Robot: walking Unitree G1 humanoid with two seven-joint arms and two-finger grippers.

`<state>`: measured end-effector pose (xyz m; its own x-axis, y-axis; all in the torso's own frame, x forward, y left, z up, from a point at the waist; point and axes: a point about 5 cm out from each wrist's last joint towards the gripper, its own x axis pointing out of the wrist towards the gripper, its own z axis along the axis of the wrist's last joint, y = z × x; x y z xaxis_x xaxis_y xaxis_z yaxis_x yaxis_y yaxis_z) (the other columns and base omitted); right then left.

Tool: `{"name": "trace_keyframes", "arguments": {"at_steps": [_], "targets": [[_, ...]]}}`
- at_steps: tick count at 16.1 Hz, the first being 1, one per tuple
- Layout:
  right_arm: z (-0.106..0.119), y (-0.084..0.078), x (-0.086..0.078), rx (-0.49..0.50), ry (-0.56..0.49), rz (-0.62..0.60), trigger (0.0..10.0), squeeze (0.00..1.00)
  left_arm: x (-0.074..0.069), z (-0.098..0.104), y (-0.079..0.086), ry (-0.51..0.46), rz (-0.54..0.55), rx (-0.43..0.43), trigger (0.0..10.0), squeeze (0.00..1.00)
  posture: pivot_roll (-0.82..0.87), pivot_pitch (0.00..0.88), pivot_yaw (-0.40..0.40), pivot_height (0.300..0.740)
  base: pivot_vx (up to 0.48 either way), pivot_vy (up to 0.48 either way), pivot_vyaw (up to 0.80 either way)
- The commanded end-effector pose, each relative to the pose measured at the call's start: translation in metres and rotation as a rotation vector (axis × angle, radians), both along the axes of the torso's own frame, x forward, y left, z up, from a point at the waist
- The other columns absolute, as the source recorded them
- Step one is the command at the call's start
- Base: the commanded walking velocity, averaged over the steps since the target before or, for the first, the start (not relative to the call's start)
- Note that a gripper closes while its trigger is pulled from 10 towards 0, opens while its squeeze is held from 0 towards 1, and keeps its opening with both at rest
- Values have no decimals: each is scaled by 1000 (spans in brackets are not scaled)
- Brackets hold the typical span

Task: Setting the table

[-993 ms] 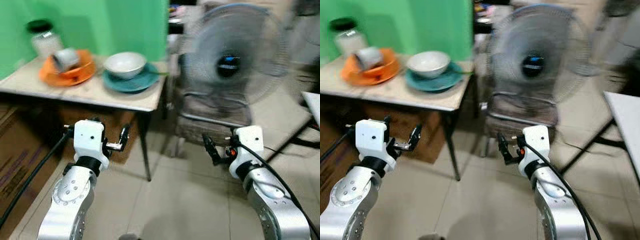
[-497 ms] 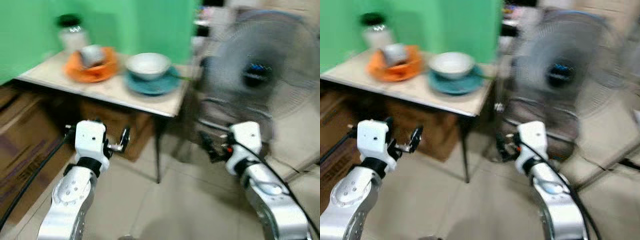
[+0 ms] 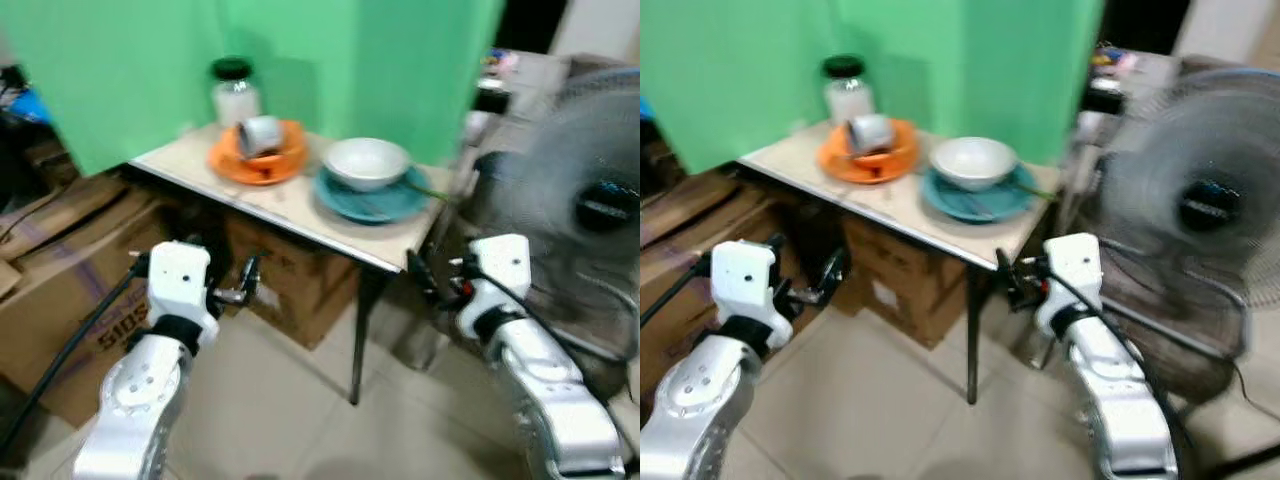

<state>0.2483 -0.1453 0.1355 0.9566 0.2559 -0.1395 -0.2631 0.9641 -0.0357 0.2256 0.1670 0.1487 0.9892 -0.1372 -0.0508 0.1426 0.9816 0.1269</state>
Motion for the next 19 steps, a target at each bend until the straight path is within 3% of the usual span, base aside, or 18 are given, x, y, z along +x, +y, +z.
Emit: {"name": "trace_keyframes", "arguments": {"at_steps": [1,9,12,14,19], "targets": [[4,0,2,5,-25,1,10000,1000,2,0,1,4,7,4,10000,788,72,0,-5,740,386,0,0],[14,-9,6,17,-83,-46,10000,1000,1,-1,-6,21,-59,8,10000,788,57,0,8,740,383,0,0],[20,-8,6,30,-115,-28,10000,1000,-5,-3,-5,39,-89,16,10000,792,42,0,39,740,374,0,-788],[22,-13,9,14,-124,-23,10000,1000,-7,-4,-5,45,-103,25,10000,792,43,0,35,740,358,0,0],[27,-4,13,38,-131,138,10000,1000,-10,-3,-6,42,-112,41,10000,792,67,0,10,740,348,0,0]]}}
